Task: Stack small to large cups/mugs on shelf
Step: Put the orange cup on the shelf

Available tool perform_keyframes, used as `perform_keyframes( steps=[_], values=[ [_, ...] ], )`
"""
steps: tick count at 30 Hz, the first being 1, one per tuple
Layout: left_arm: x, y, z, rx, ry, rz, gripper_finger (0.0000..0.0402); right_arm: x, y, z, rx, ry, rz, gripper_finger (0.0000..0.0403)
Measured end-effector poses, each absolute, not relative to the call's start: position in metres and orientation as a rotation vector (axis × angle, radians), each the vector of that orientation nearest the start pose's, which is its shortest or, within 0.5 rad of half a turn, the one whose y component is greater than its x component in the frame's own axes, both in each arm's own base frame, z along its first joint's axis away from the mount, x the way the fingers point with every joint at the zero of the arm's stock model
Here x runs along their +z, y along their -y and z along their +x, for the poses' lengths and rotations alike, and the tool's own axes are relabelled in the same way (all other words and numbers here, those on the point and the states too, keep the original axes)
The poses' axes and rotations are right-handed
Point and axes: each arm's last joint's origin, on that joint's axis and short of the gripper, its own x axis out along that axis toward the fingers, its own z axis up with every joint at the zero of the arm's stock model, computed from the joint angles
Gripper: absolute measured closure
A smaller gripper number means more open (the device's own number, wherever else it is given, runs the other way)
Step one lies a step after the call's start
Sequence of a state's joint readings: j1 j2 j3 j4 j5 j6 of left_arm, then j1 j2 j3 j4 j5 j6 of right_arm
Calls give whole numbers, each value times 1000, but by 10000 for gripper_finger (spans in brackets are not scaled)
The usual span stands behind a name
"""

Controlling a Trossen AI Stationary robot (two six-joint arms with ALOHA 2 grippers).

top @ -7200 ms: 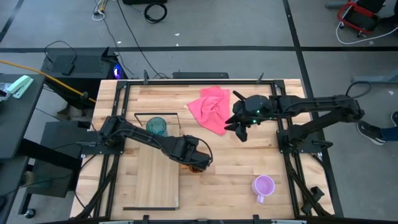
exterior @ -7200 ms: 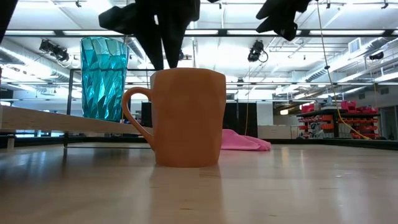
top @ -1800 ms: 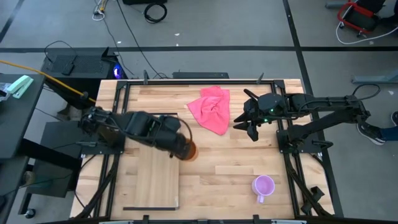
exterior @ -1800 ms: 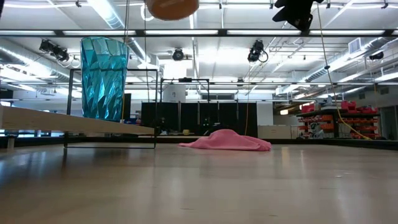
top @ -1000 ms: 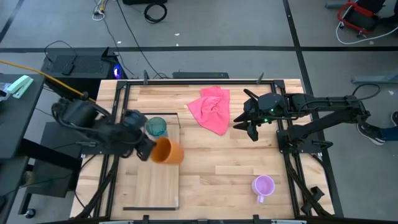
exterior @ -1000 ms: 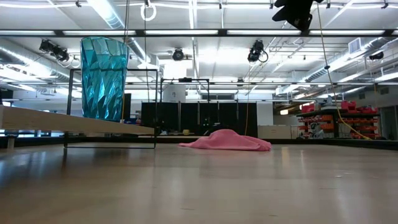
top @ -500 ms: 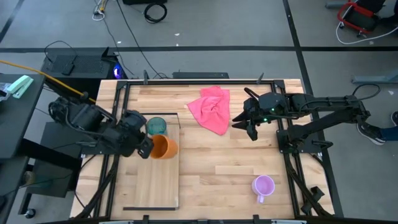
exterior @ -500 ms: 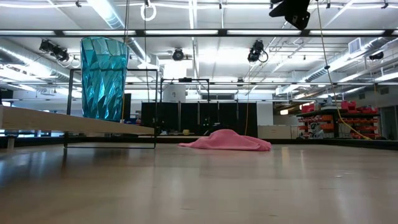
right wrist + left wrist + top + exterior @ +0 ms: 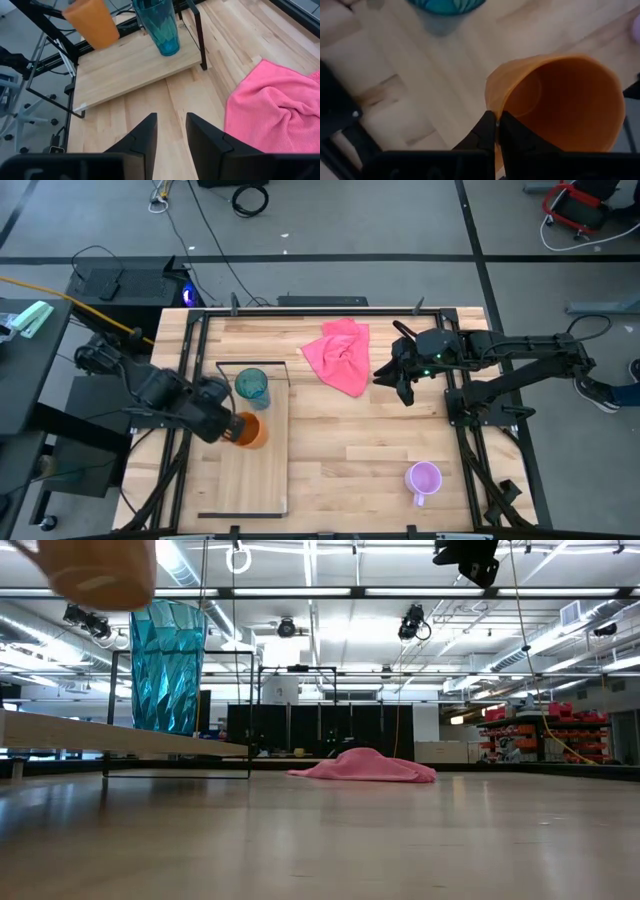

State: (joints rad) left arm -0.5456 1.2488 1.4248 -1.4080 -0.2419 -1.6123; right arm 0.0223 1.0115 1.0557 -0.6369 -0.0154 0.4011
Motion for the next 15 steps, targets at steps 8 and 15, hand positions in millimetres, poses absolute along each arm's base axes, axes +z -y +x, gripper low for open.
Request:
perform_keyframes(
  steps=[8,15],
  values=[
    [336,100,177,712,-1098,-952,387,342,-5,207,-85,-601,387,294],
    [308,95,182,729,-1167,-916,387,331,-5,221,-96,-655,384,294]
  ],
)
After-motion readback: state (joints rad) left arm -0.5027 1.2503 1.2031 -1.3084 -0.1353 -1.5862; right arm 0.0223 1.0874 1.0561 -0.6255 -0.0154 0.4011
